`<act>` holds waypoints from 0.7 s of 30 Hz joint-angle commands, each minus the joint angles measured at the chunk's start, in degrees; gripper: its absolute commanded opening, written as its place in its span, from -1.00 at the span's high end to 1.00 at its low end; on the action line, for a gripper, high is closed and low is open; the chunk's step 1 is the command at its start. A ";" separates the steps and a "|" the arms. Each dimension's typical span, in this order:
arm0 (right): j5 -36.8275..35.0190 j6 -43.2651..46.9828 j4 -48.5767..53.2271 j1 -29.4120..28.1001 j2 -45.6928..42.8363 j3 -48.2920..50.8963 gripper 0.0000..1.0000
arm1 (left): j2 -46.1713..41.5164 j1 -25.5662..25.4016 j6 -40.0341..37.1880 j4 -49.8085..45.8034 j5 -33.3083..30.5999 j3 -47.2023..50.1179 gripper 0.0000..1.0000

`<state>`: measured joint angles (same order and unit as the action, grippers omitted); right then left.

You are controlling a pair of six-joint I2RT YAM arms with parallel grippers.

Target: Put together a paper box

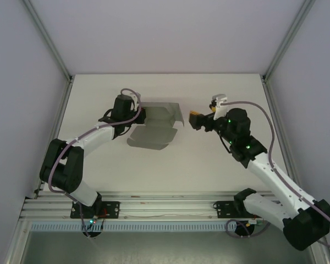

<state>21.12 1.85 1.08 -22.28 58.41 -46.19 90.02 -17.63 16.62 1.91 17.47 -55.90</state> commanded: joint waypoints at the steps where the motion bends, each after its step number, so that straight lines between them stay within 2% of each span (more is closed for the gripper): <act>1: 7.67 1.50 5.27 1.45 5.00 -3.91 -0.52 | -1.60 -0.27 -0.45 -0.51 -1.00 -0.60 1.00; 4: 15.68 4.73 7.44 1.46 11.13 -7.91 -0.44 | -1.86 -0.30 -0.45 -0.44 -1.03 -0.47 1.00; 7: 20.54 5.27 7.03 1.45 17.12 -11.38 -0.39 | -1.89 -0.22 -0.71 -0.53 -0.92 -0.56 1.00; 10: 25.12 5.44 5.86 1.13 21.82 -14.12 -0.16 | -1.89 -0.40 -0.71 -0.90 -1.13 -0.76 1.00; 13: 28.62 6.58 6.65 -0.09 25.10 -16.47 -0.05 | -1.95 -0.74 -0.81 -1.03 -1.93 -0.63 1.00; 17: 27.66 7.82 6.64 -3.12 27.13 -17.70 -0.12 | -1.78 -0.84 -0.47 -1.56 -3.12 -0.92 1.00; 21: 21.08 6.88 5.97 -5.43 29.22 -19.34 -0.08 | -2.14 -1.21 -0.31 -1.90 -3.81 -1.23 1.00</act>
<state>45.65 8.21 7.66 -26.63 86.48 -63.20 89.97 -18.06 16.47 1.15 15.40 -55.90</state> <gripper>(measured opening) 0.540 0.086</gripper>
